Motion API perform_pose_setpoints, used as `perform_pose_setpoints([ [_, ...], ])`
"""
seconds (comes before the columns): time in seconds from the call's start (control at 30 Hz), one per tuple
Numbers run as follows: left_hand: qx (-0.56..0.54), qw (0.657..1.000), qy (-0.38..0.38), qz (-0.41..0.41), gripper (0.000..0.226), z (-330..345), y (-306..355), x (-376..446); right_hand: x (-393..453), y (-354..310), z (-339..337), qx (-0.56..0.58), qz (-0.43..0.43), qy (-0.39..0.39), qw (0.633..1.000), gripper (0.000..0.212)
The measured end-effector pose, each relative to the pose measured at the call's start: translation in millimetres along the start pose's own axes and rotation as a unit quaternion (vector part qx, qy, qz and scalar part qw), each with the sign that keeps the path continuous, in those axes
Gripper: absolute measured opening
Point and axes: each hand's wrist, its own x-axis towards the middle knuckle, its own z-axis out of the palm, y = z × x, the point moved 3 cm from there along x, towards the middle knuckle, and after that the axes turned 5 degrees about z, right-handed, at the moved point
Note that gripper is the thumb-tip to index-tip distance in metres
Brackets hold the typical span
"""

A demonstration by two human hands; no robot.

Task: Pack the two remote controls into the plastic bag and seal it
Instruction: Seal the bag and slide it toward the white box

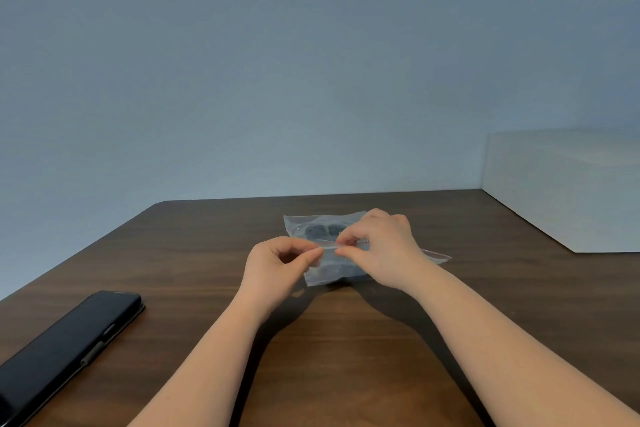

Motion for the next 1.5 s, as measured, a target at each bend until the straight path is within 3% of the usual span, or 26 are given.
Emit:
perform_pose_setpoints([
  [0.17,0.013,1.0,-0.016,0.002,0.009,0.6,1.5,-0.2,-0.5,2.8,1.2,0.021,0.025,-0.024,0.999,0.03],
  [0.5,0.036,0.998,-0.041,0.036,0.009,-0.6,3.4,-0.6,-4.5,-7.5,0.2,0.059,-0.004,-0.054,0.997,0.016],
  [0.8,0.05,0.996,-0.049,0.047,0.006,-0.9,5.0,0.3,-7.2,-11.5,-1.9,0.075,-0.018,-0.046,0.996,0.016],
  [1.2,0.04,0.998,-0.039,0.039,0.009,-8.9,5.3,0.2,-4.7,-3.9,-4.1,-0.009,-0.062,-0.025,0.998,0.02],
  [1.5,0.041,0.998,-0.048,0.017,0.017,-9.5,5.5,-1.9,-28.6,40.1,-22.3,-0.05,-0.035,-0.021,0.998,0.022],
])
